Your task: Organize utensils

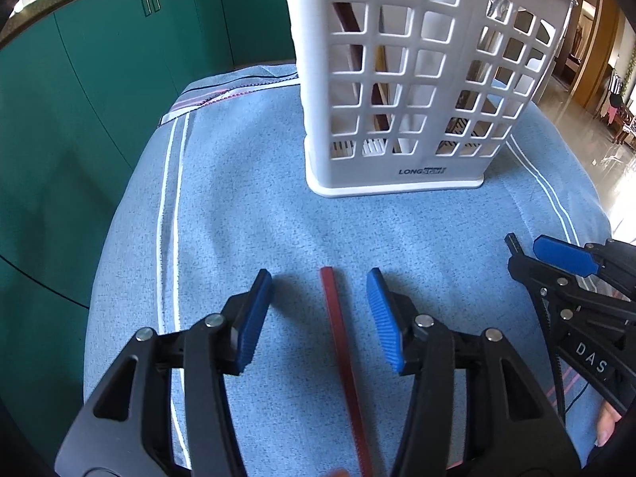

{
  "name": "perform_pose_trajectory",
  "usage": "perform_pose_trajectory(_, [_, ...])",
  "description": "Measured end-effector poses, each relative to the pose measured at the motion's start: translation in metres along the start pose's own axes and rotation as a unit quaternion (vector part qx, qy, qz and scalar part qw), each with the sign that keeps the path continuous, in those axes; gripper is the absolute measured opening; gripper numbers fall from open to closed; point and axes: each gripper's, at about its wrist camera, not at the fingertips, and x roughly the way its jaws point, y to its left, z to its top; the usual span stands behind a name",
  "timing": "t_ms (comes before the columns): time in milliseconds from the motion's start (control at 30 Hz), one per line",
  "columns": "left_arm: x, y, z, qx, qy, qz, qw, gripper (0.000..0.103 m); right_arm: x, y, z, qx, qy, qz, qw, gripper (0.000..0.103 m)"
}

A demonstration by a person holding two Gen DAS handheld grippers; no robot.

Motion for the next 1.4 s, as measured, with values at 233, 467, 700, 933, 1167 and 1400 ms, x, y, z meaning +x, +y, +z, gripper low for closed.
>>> perform_pose_trajectory(233, [-0.003,-0.001,-0.006,0.003,-0.002,-0.001,1.0000,0.051,-0.003,0.006,-0.005,-0.009,-0.006,-0.002,1.000,0.032])
perform_pose_trajectory(467, [-0.011,-0.006,-0.012,0.015,-0.004,-0.014,0.9998,0.023,-0.005,0.001,-0.008,-0.002,-0.005,0.005,1.000,0.009])
perform_pose_trajectory(700, [-0.023,-0.009,-0.027,0.032,-0.006,-0.022,0.9992,0.010,-0.011,-0.003,-0.018,-0.015,-0.003,0.015,1.000,0.007])
perform_pose_trajectory(933, [-0.042,-0.006,-0.050,0.046,0.001,-0.027,0.9986,0.010,-0.023,-0.005,-0.036,-0.051,0.010,0.018,0.998,0.007])
perform_pose_trajectory(1167, [-0.040,-0.010,-0.045,0.050,0.010,-0.023,0.9984,0.023,-0.023,-0.006,-0.032,-0.047,0.017,0.016,0.999,0.017])
perform_pose_trajectory(1400, [-0.028,-0.011,-0.030,0.055,0.021,-0.017,0.9981,0.036,-0.018,-0.009,-0.024,-0.049,0.022,0.016,0.998,0.020])
